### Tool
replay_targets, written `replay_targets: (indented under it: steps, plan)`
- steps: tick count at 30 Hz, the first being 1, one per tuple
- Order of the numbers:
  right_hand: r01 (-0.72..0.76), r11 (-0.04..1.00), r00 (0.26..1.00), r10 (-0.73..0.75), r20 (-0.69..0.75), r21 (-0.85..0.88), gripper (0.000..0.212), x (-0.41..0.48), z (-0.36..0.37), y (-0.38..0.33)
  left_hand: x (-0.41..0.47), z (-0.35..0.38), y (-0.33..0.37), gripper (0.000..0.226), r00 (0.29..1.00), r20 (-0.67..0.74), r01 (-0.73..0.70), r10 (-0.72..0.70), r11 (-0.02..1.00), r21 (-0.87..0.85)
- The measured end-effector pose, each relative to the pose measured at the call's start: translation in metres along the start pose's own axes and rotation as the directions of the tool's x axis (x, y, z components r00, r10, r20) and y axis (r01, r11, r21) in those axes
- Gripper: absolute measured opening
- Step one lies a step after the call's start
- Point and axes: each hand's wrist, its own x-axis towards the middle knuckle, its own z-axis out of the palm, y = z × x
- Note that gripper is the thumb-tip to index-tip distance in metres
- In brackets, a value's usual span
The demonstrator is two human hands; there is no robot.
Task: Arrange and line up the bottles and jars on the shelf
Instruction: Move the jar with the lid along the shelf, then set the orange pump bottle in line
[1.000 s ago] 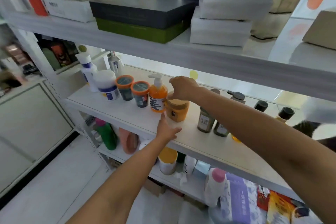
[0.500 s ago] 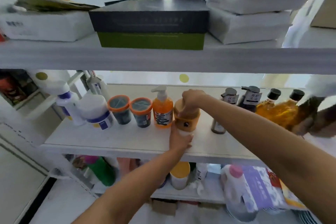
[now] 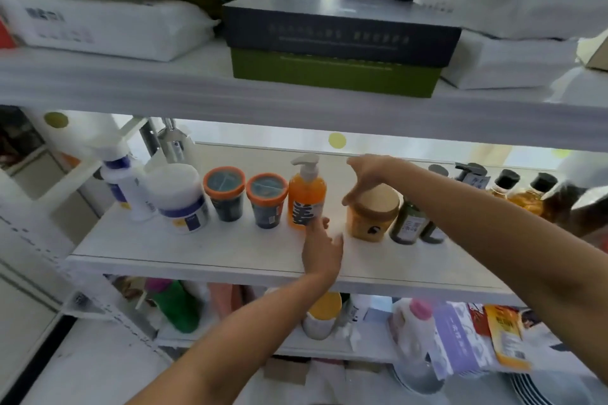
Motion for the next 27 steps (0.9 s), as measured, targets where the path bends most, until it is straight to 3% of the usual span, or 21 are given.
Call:
replay_targets:
  steps: [3, 6, 10, 14, 22, 27]
  plan:
    - [0.175, 0.954, 0.98, -0.145, -0.139, 0.242, 0.102, 0.013, -0.008, -0.026, 0.005, -0.021, -0.011, 0.046, 0.97, -0.241, -0.034, 0.024, 0.999, -0.039]
    - [0.29, 0.892, 0.951, -0.23, -0.205, 0.348, 0.09, 0.022, -0.01, -0.051, 0.015, -0.037, -0.016, 0.052, 0.96, -0.28, -0.001, -0.002, 1.0, -0.009]
    - [0.312, 0.929, 0.931, -0.258, -0.258, 0.197, 0.06, 0.034, -0.004, -0.066, 0.022, -0.038, -0.02, 0.054, 0.979, -0.204, 0.046, -0.028, 0.996, 0.08]
    - [0.289, 0.938, 0.932, -0.231, -0.28, 0.191, 0.04, 0.033, -0.006, -0.06, 0.024, -0.031, -0.016, 0.046, 0.985, -0.171, 0.044, -0.032, 0.997, 0.07]
    - [0.219, 0.963, 0.954, -0.177, -0.24, 0.158, 0.037, 0.02, -0.012, -0.033, 0.019, -0.011, -0.002, 0.033, 0.992, -0.124, -0.008, 0.016, 0.998, 0.068]
    - [0.186, 0.981, 0.97, -0.173, -0.171, 0.062, 0.048, 0.022, -0.019, -0.045, 0.024, -0.034, -0.014, 0.035, 0.991, -0.124, -0.034, 0.045, 0.996, 0.087]
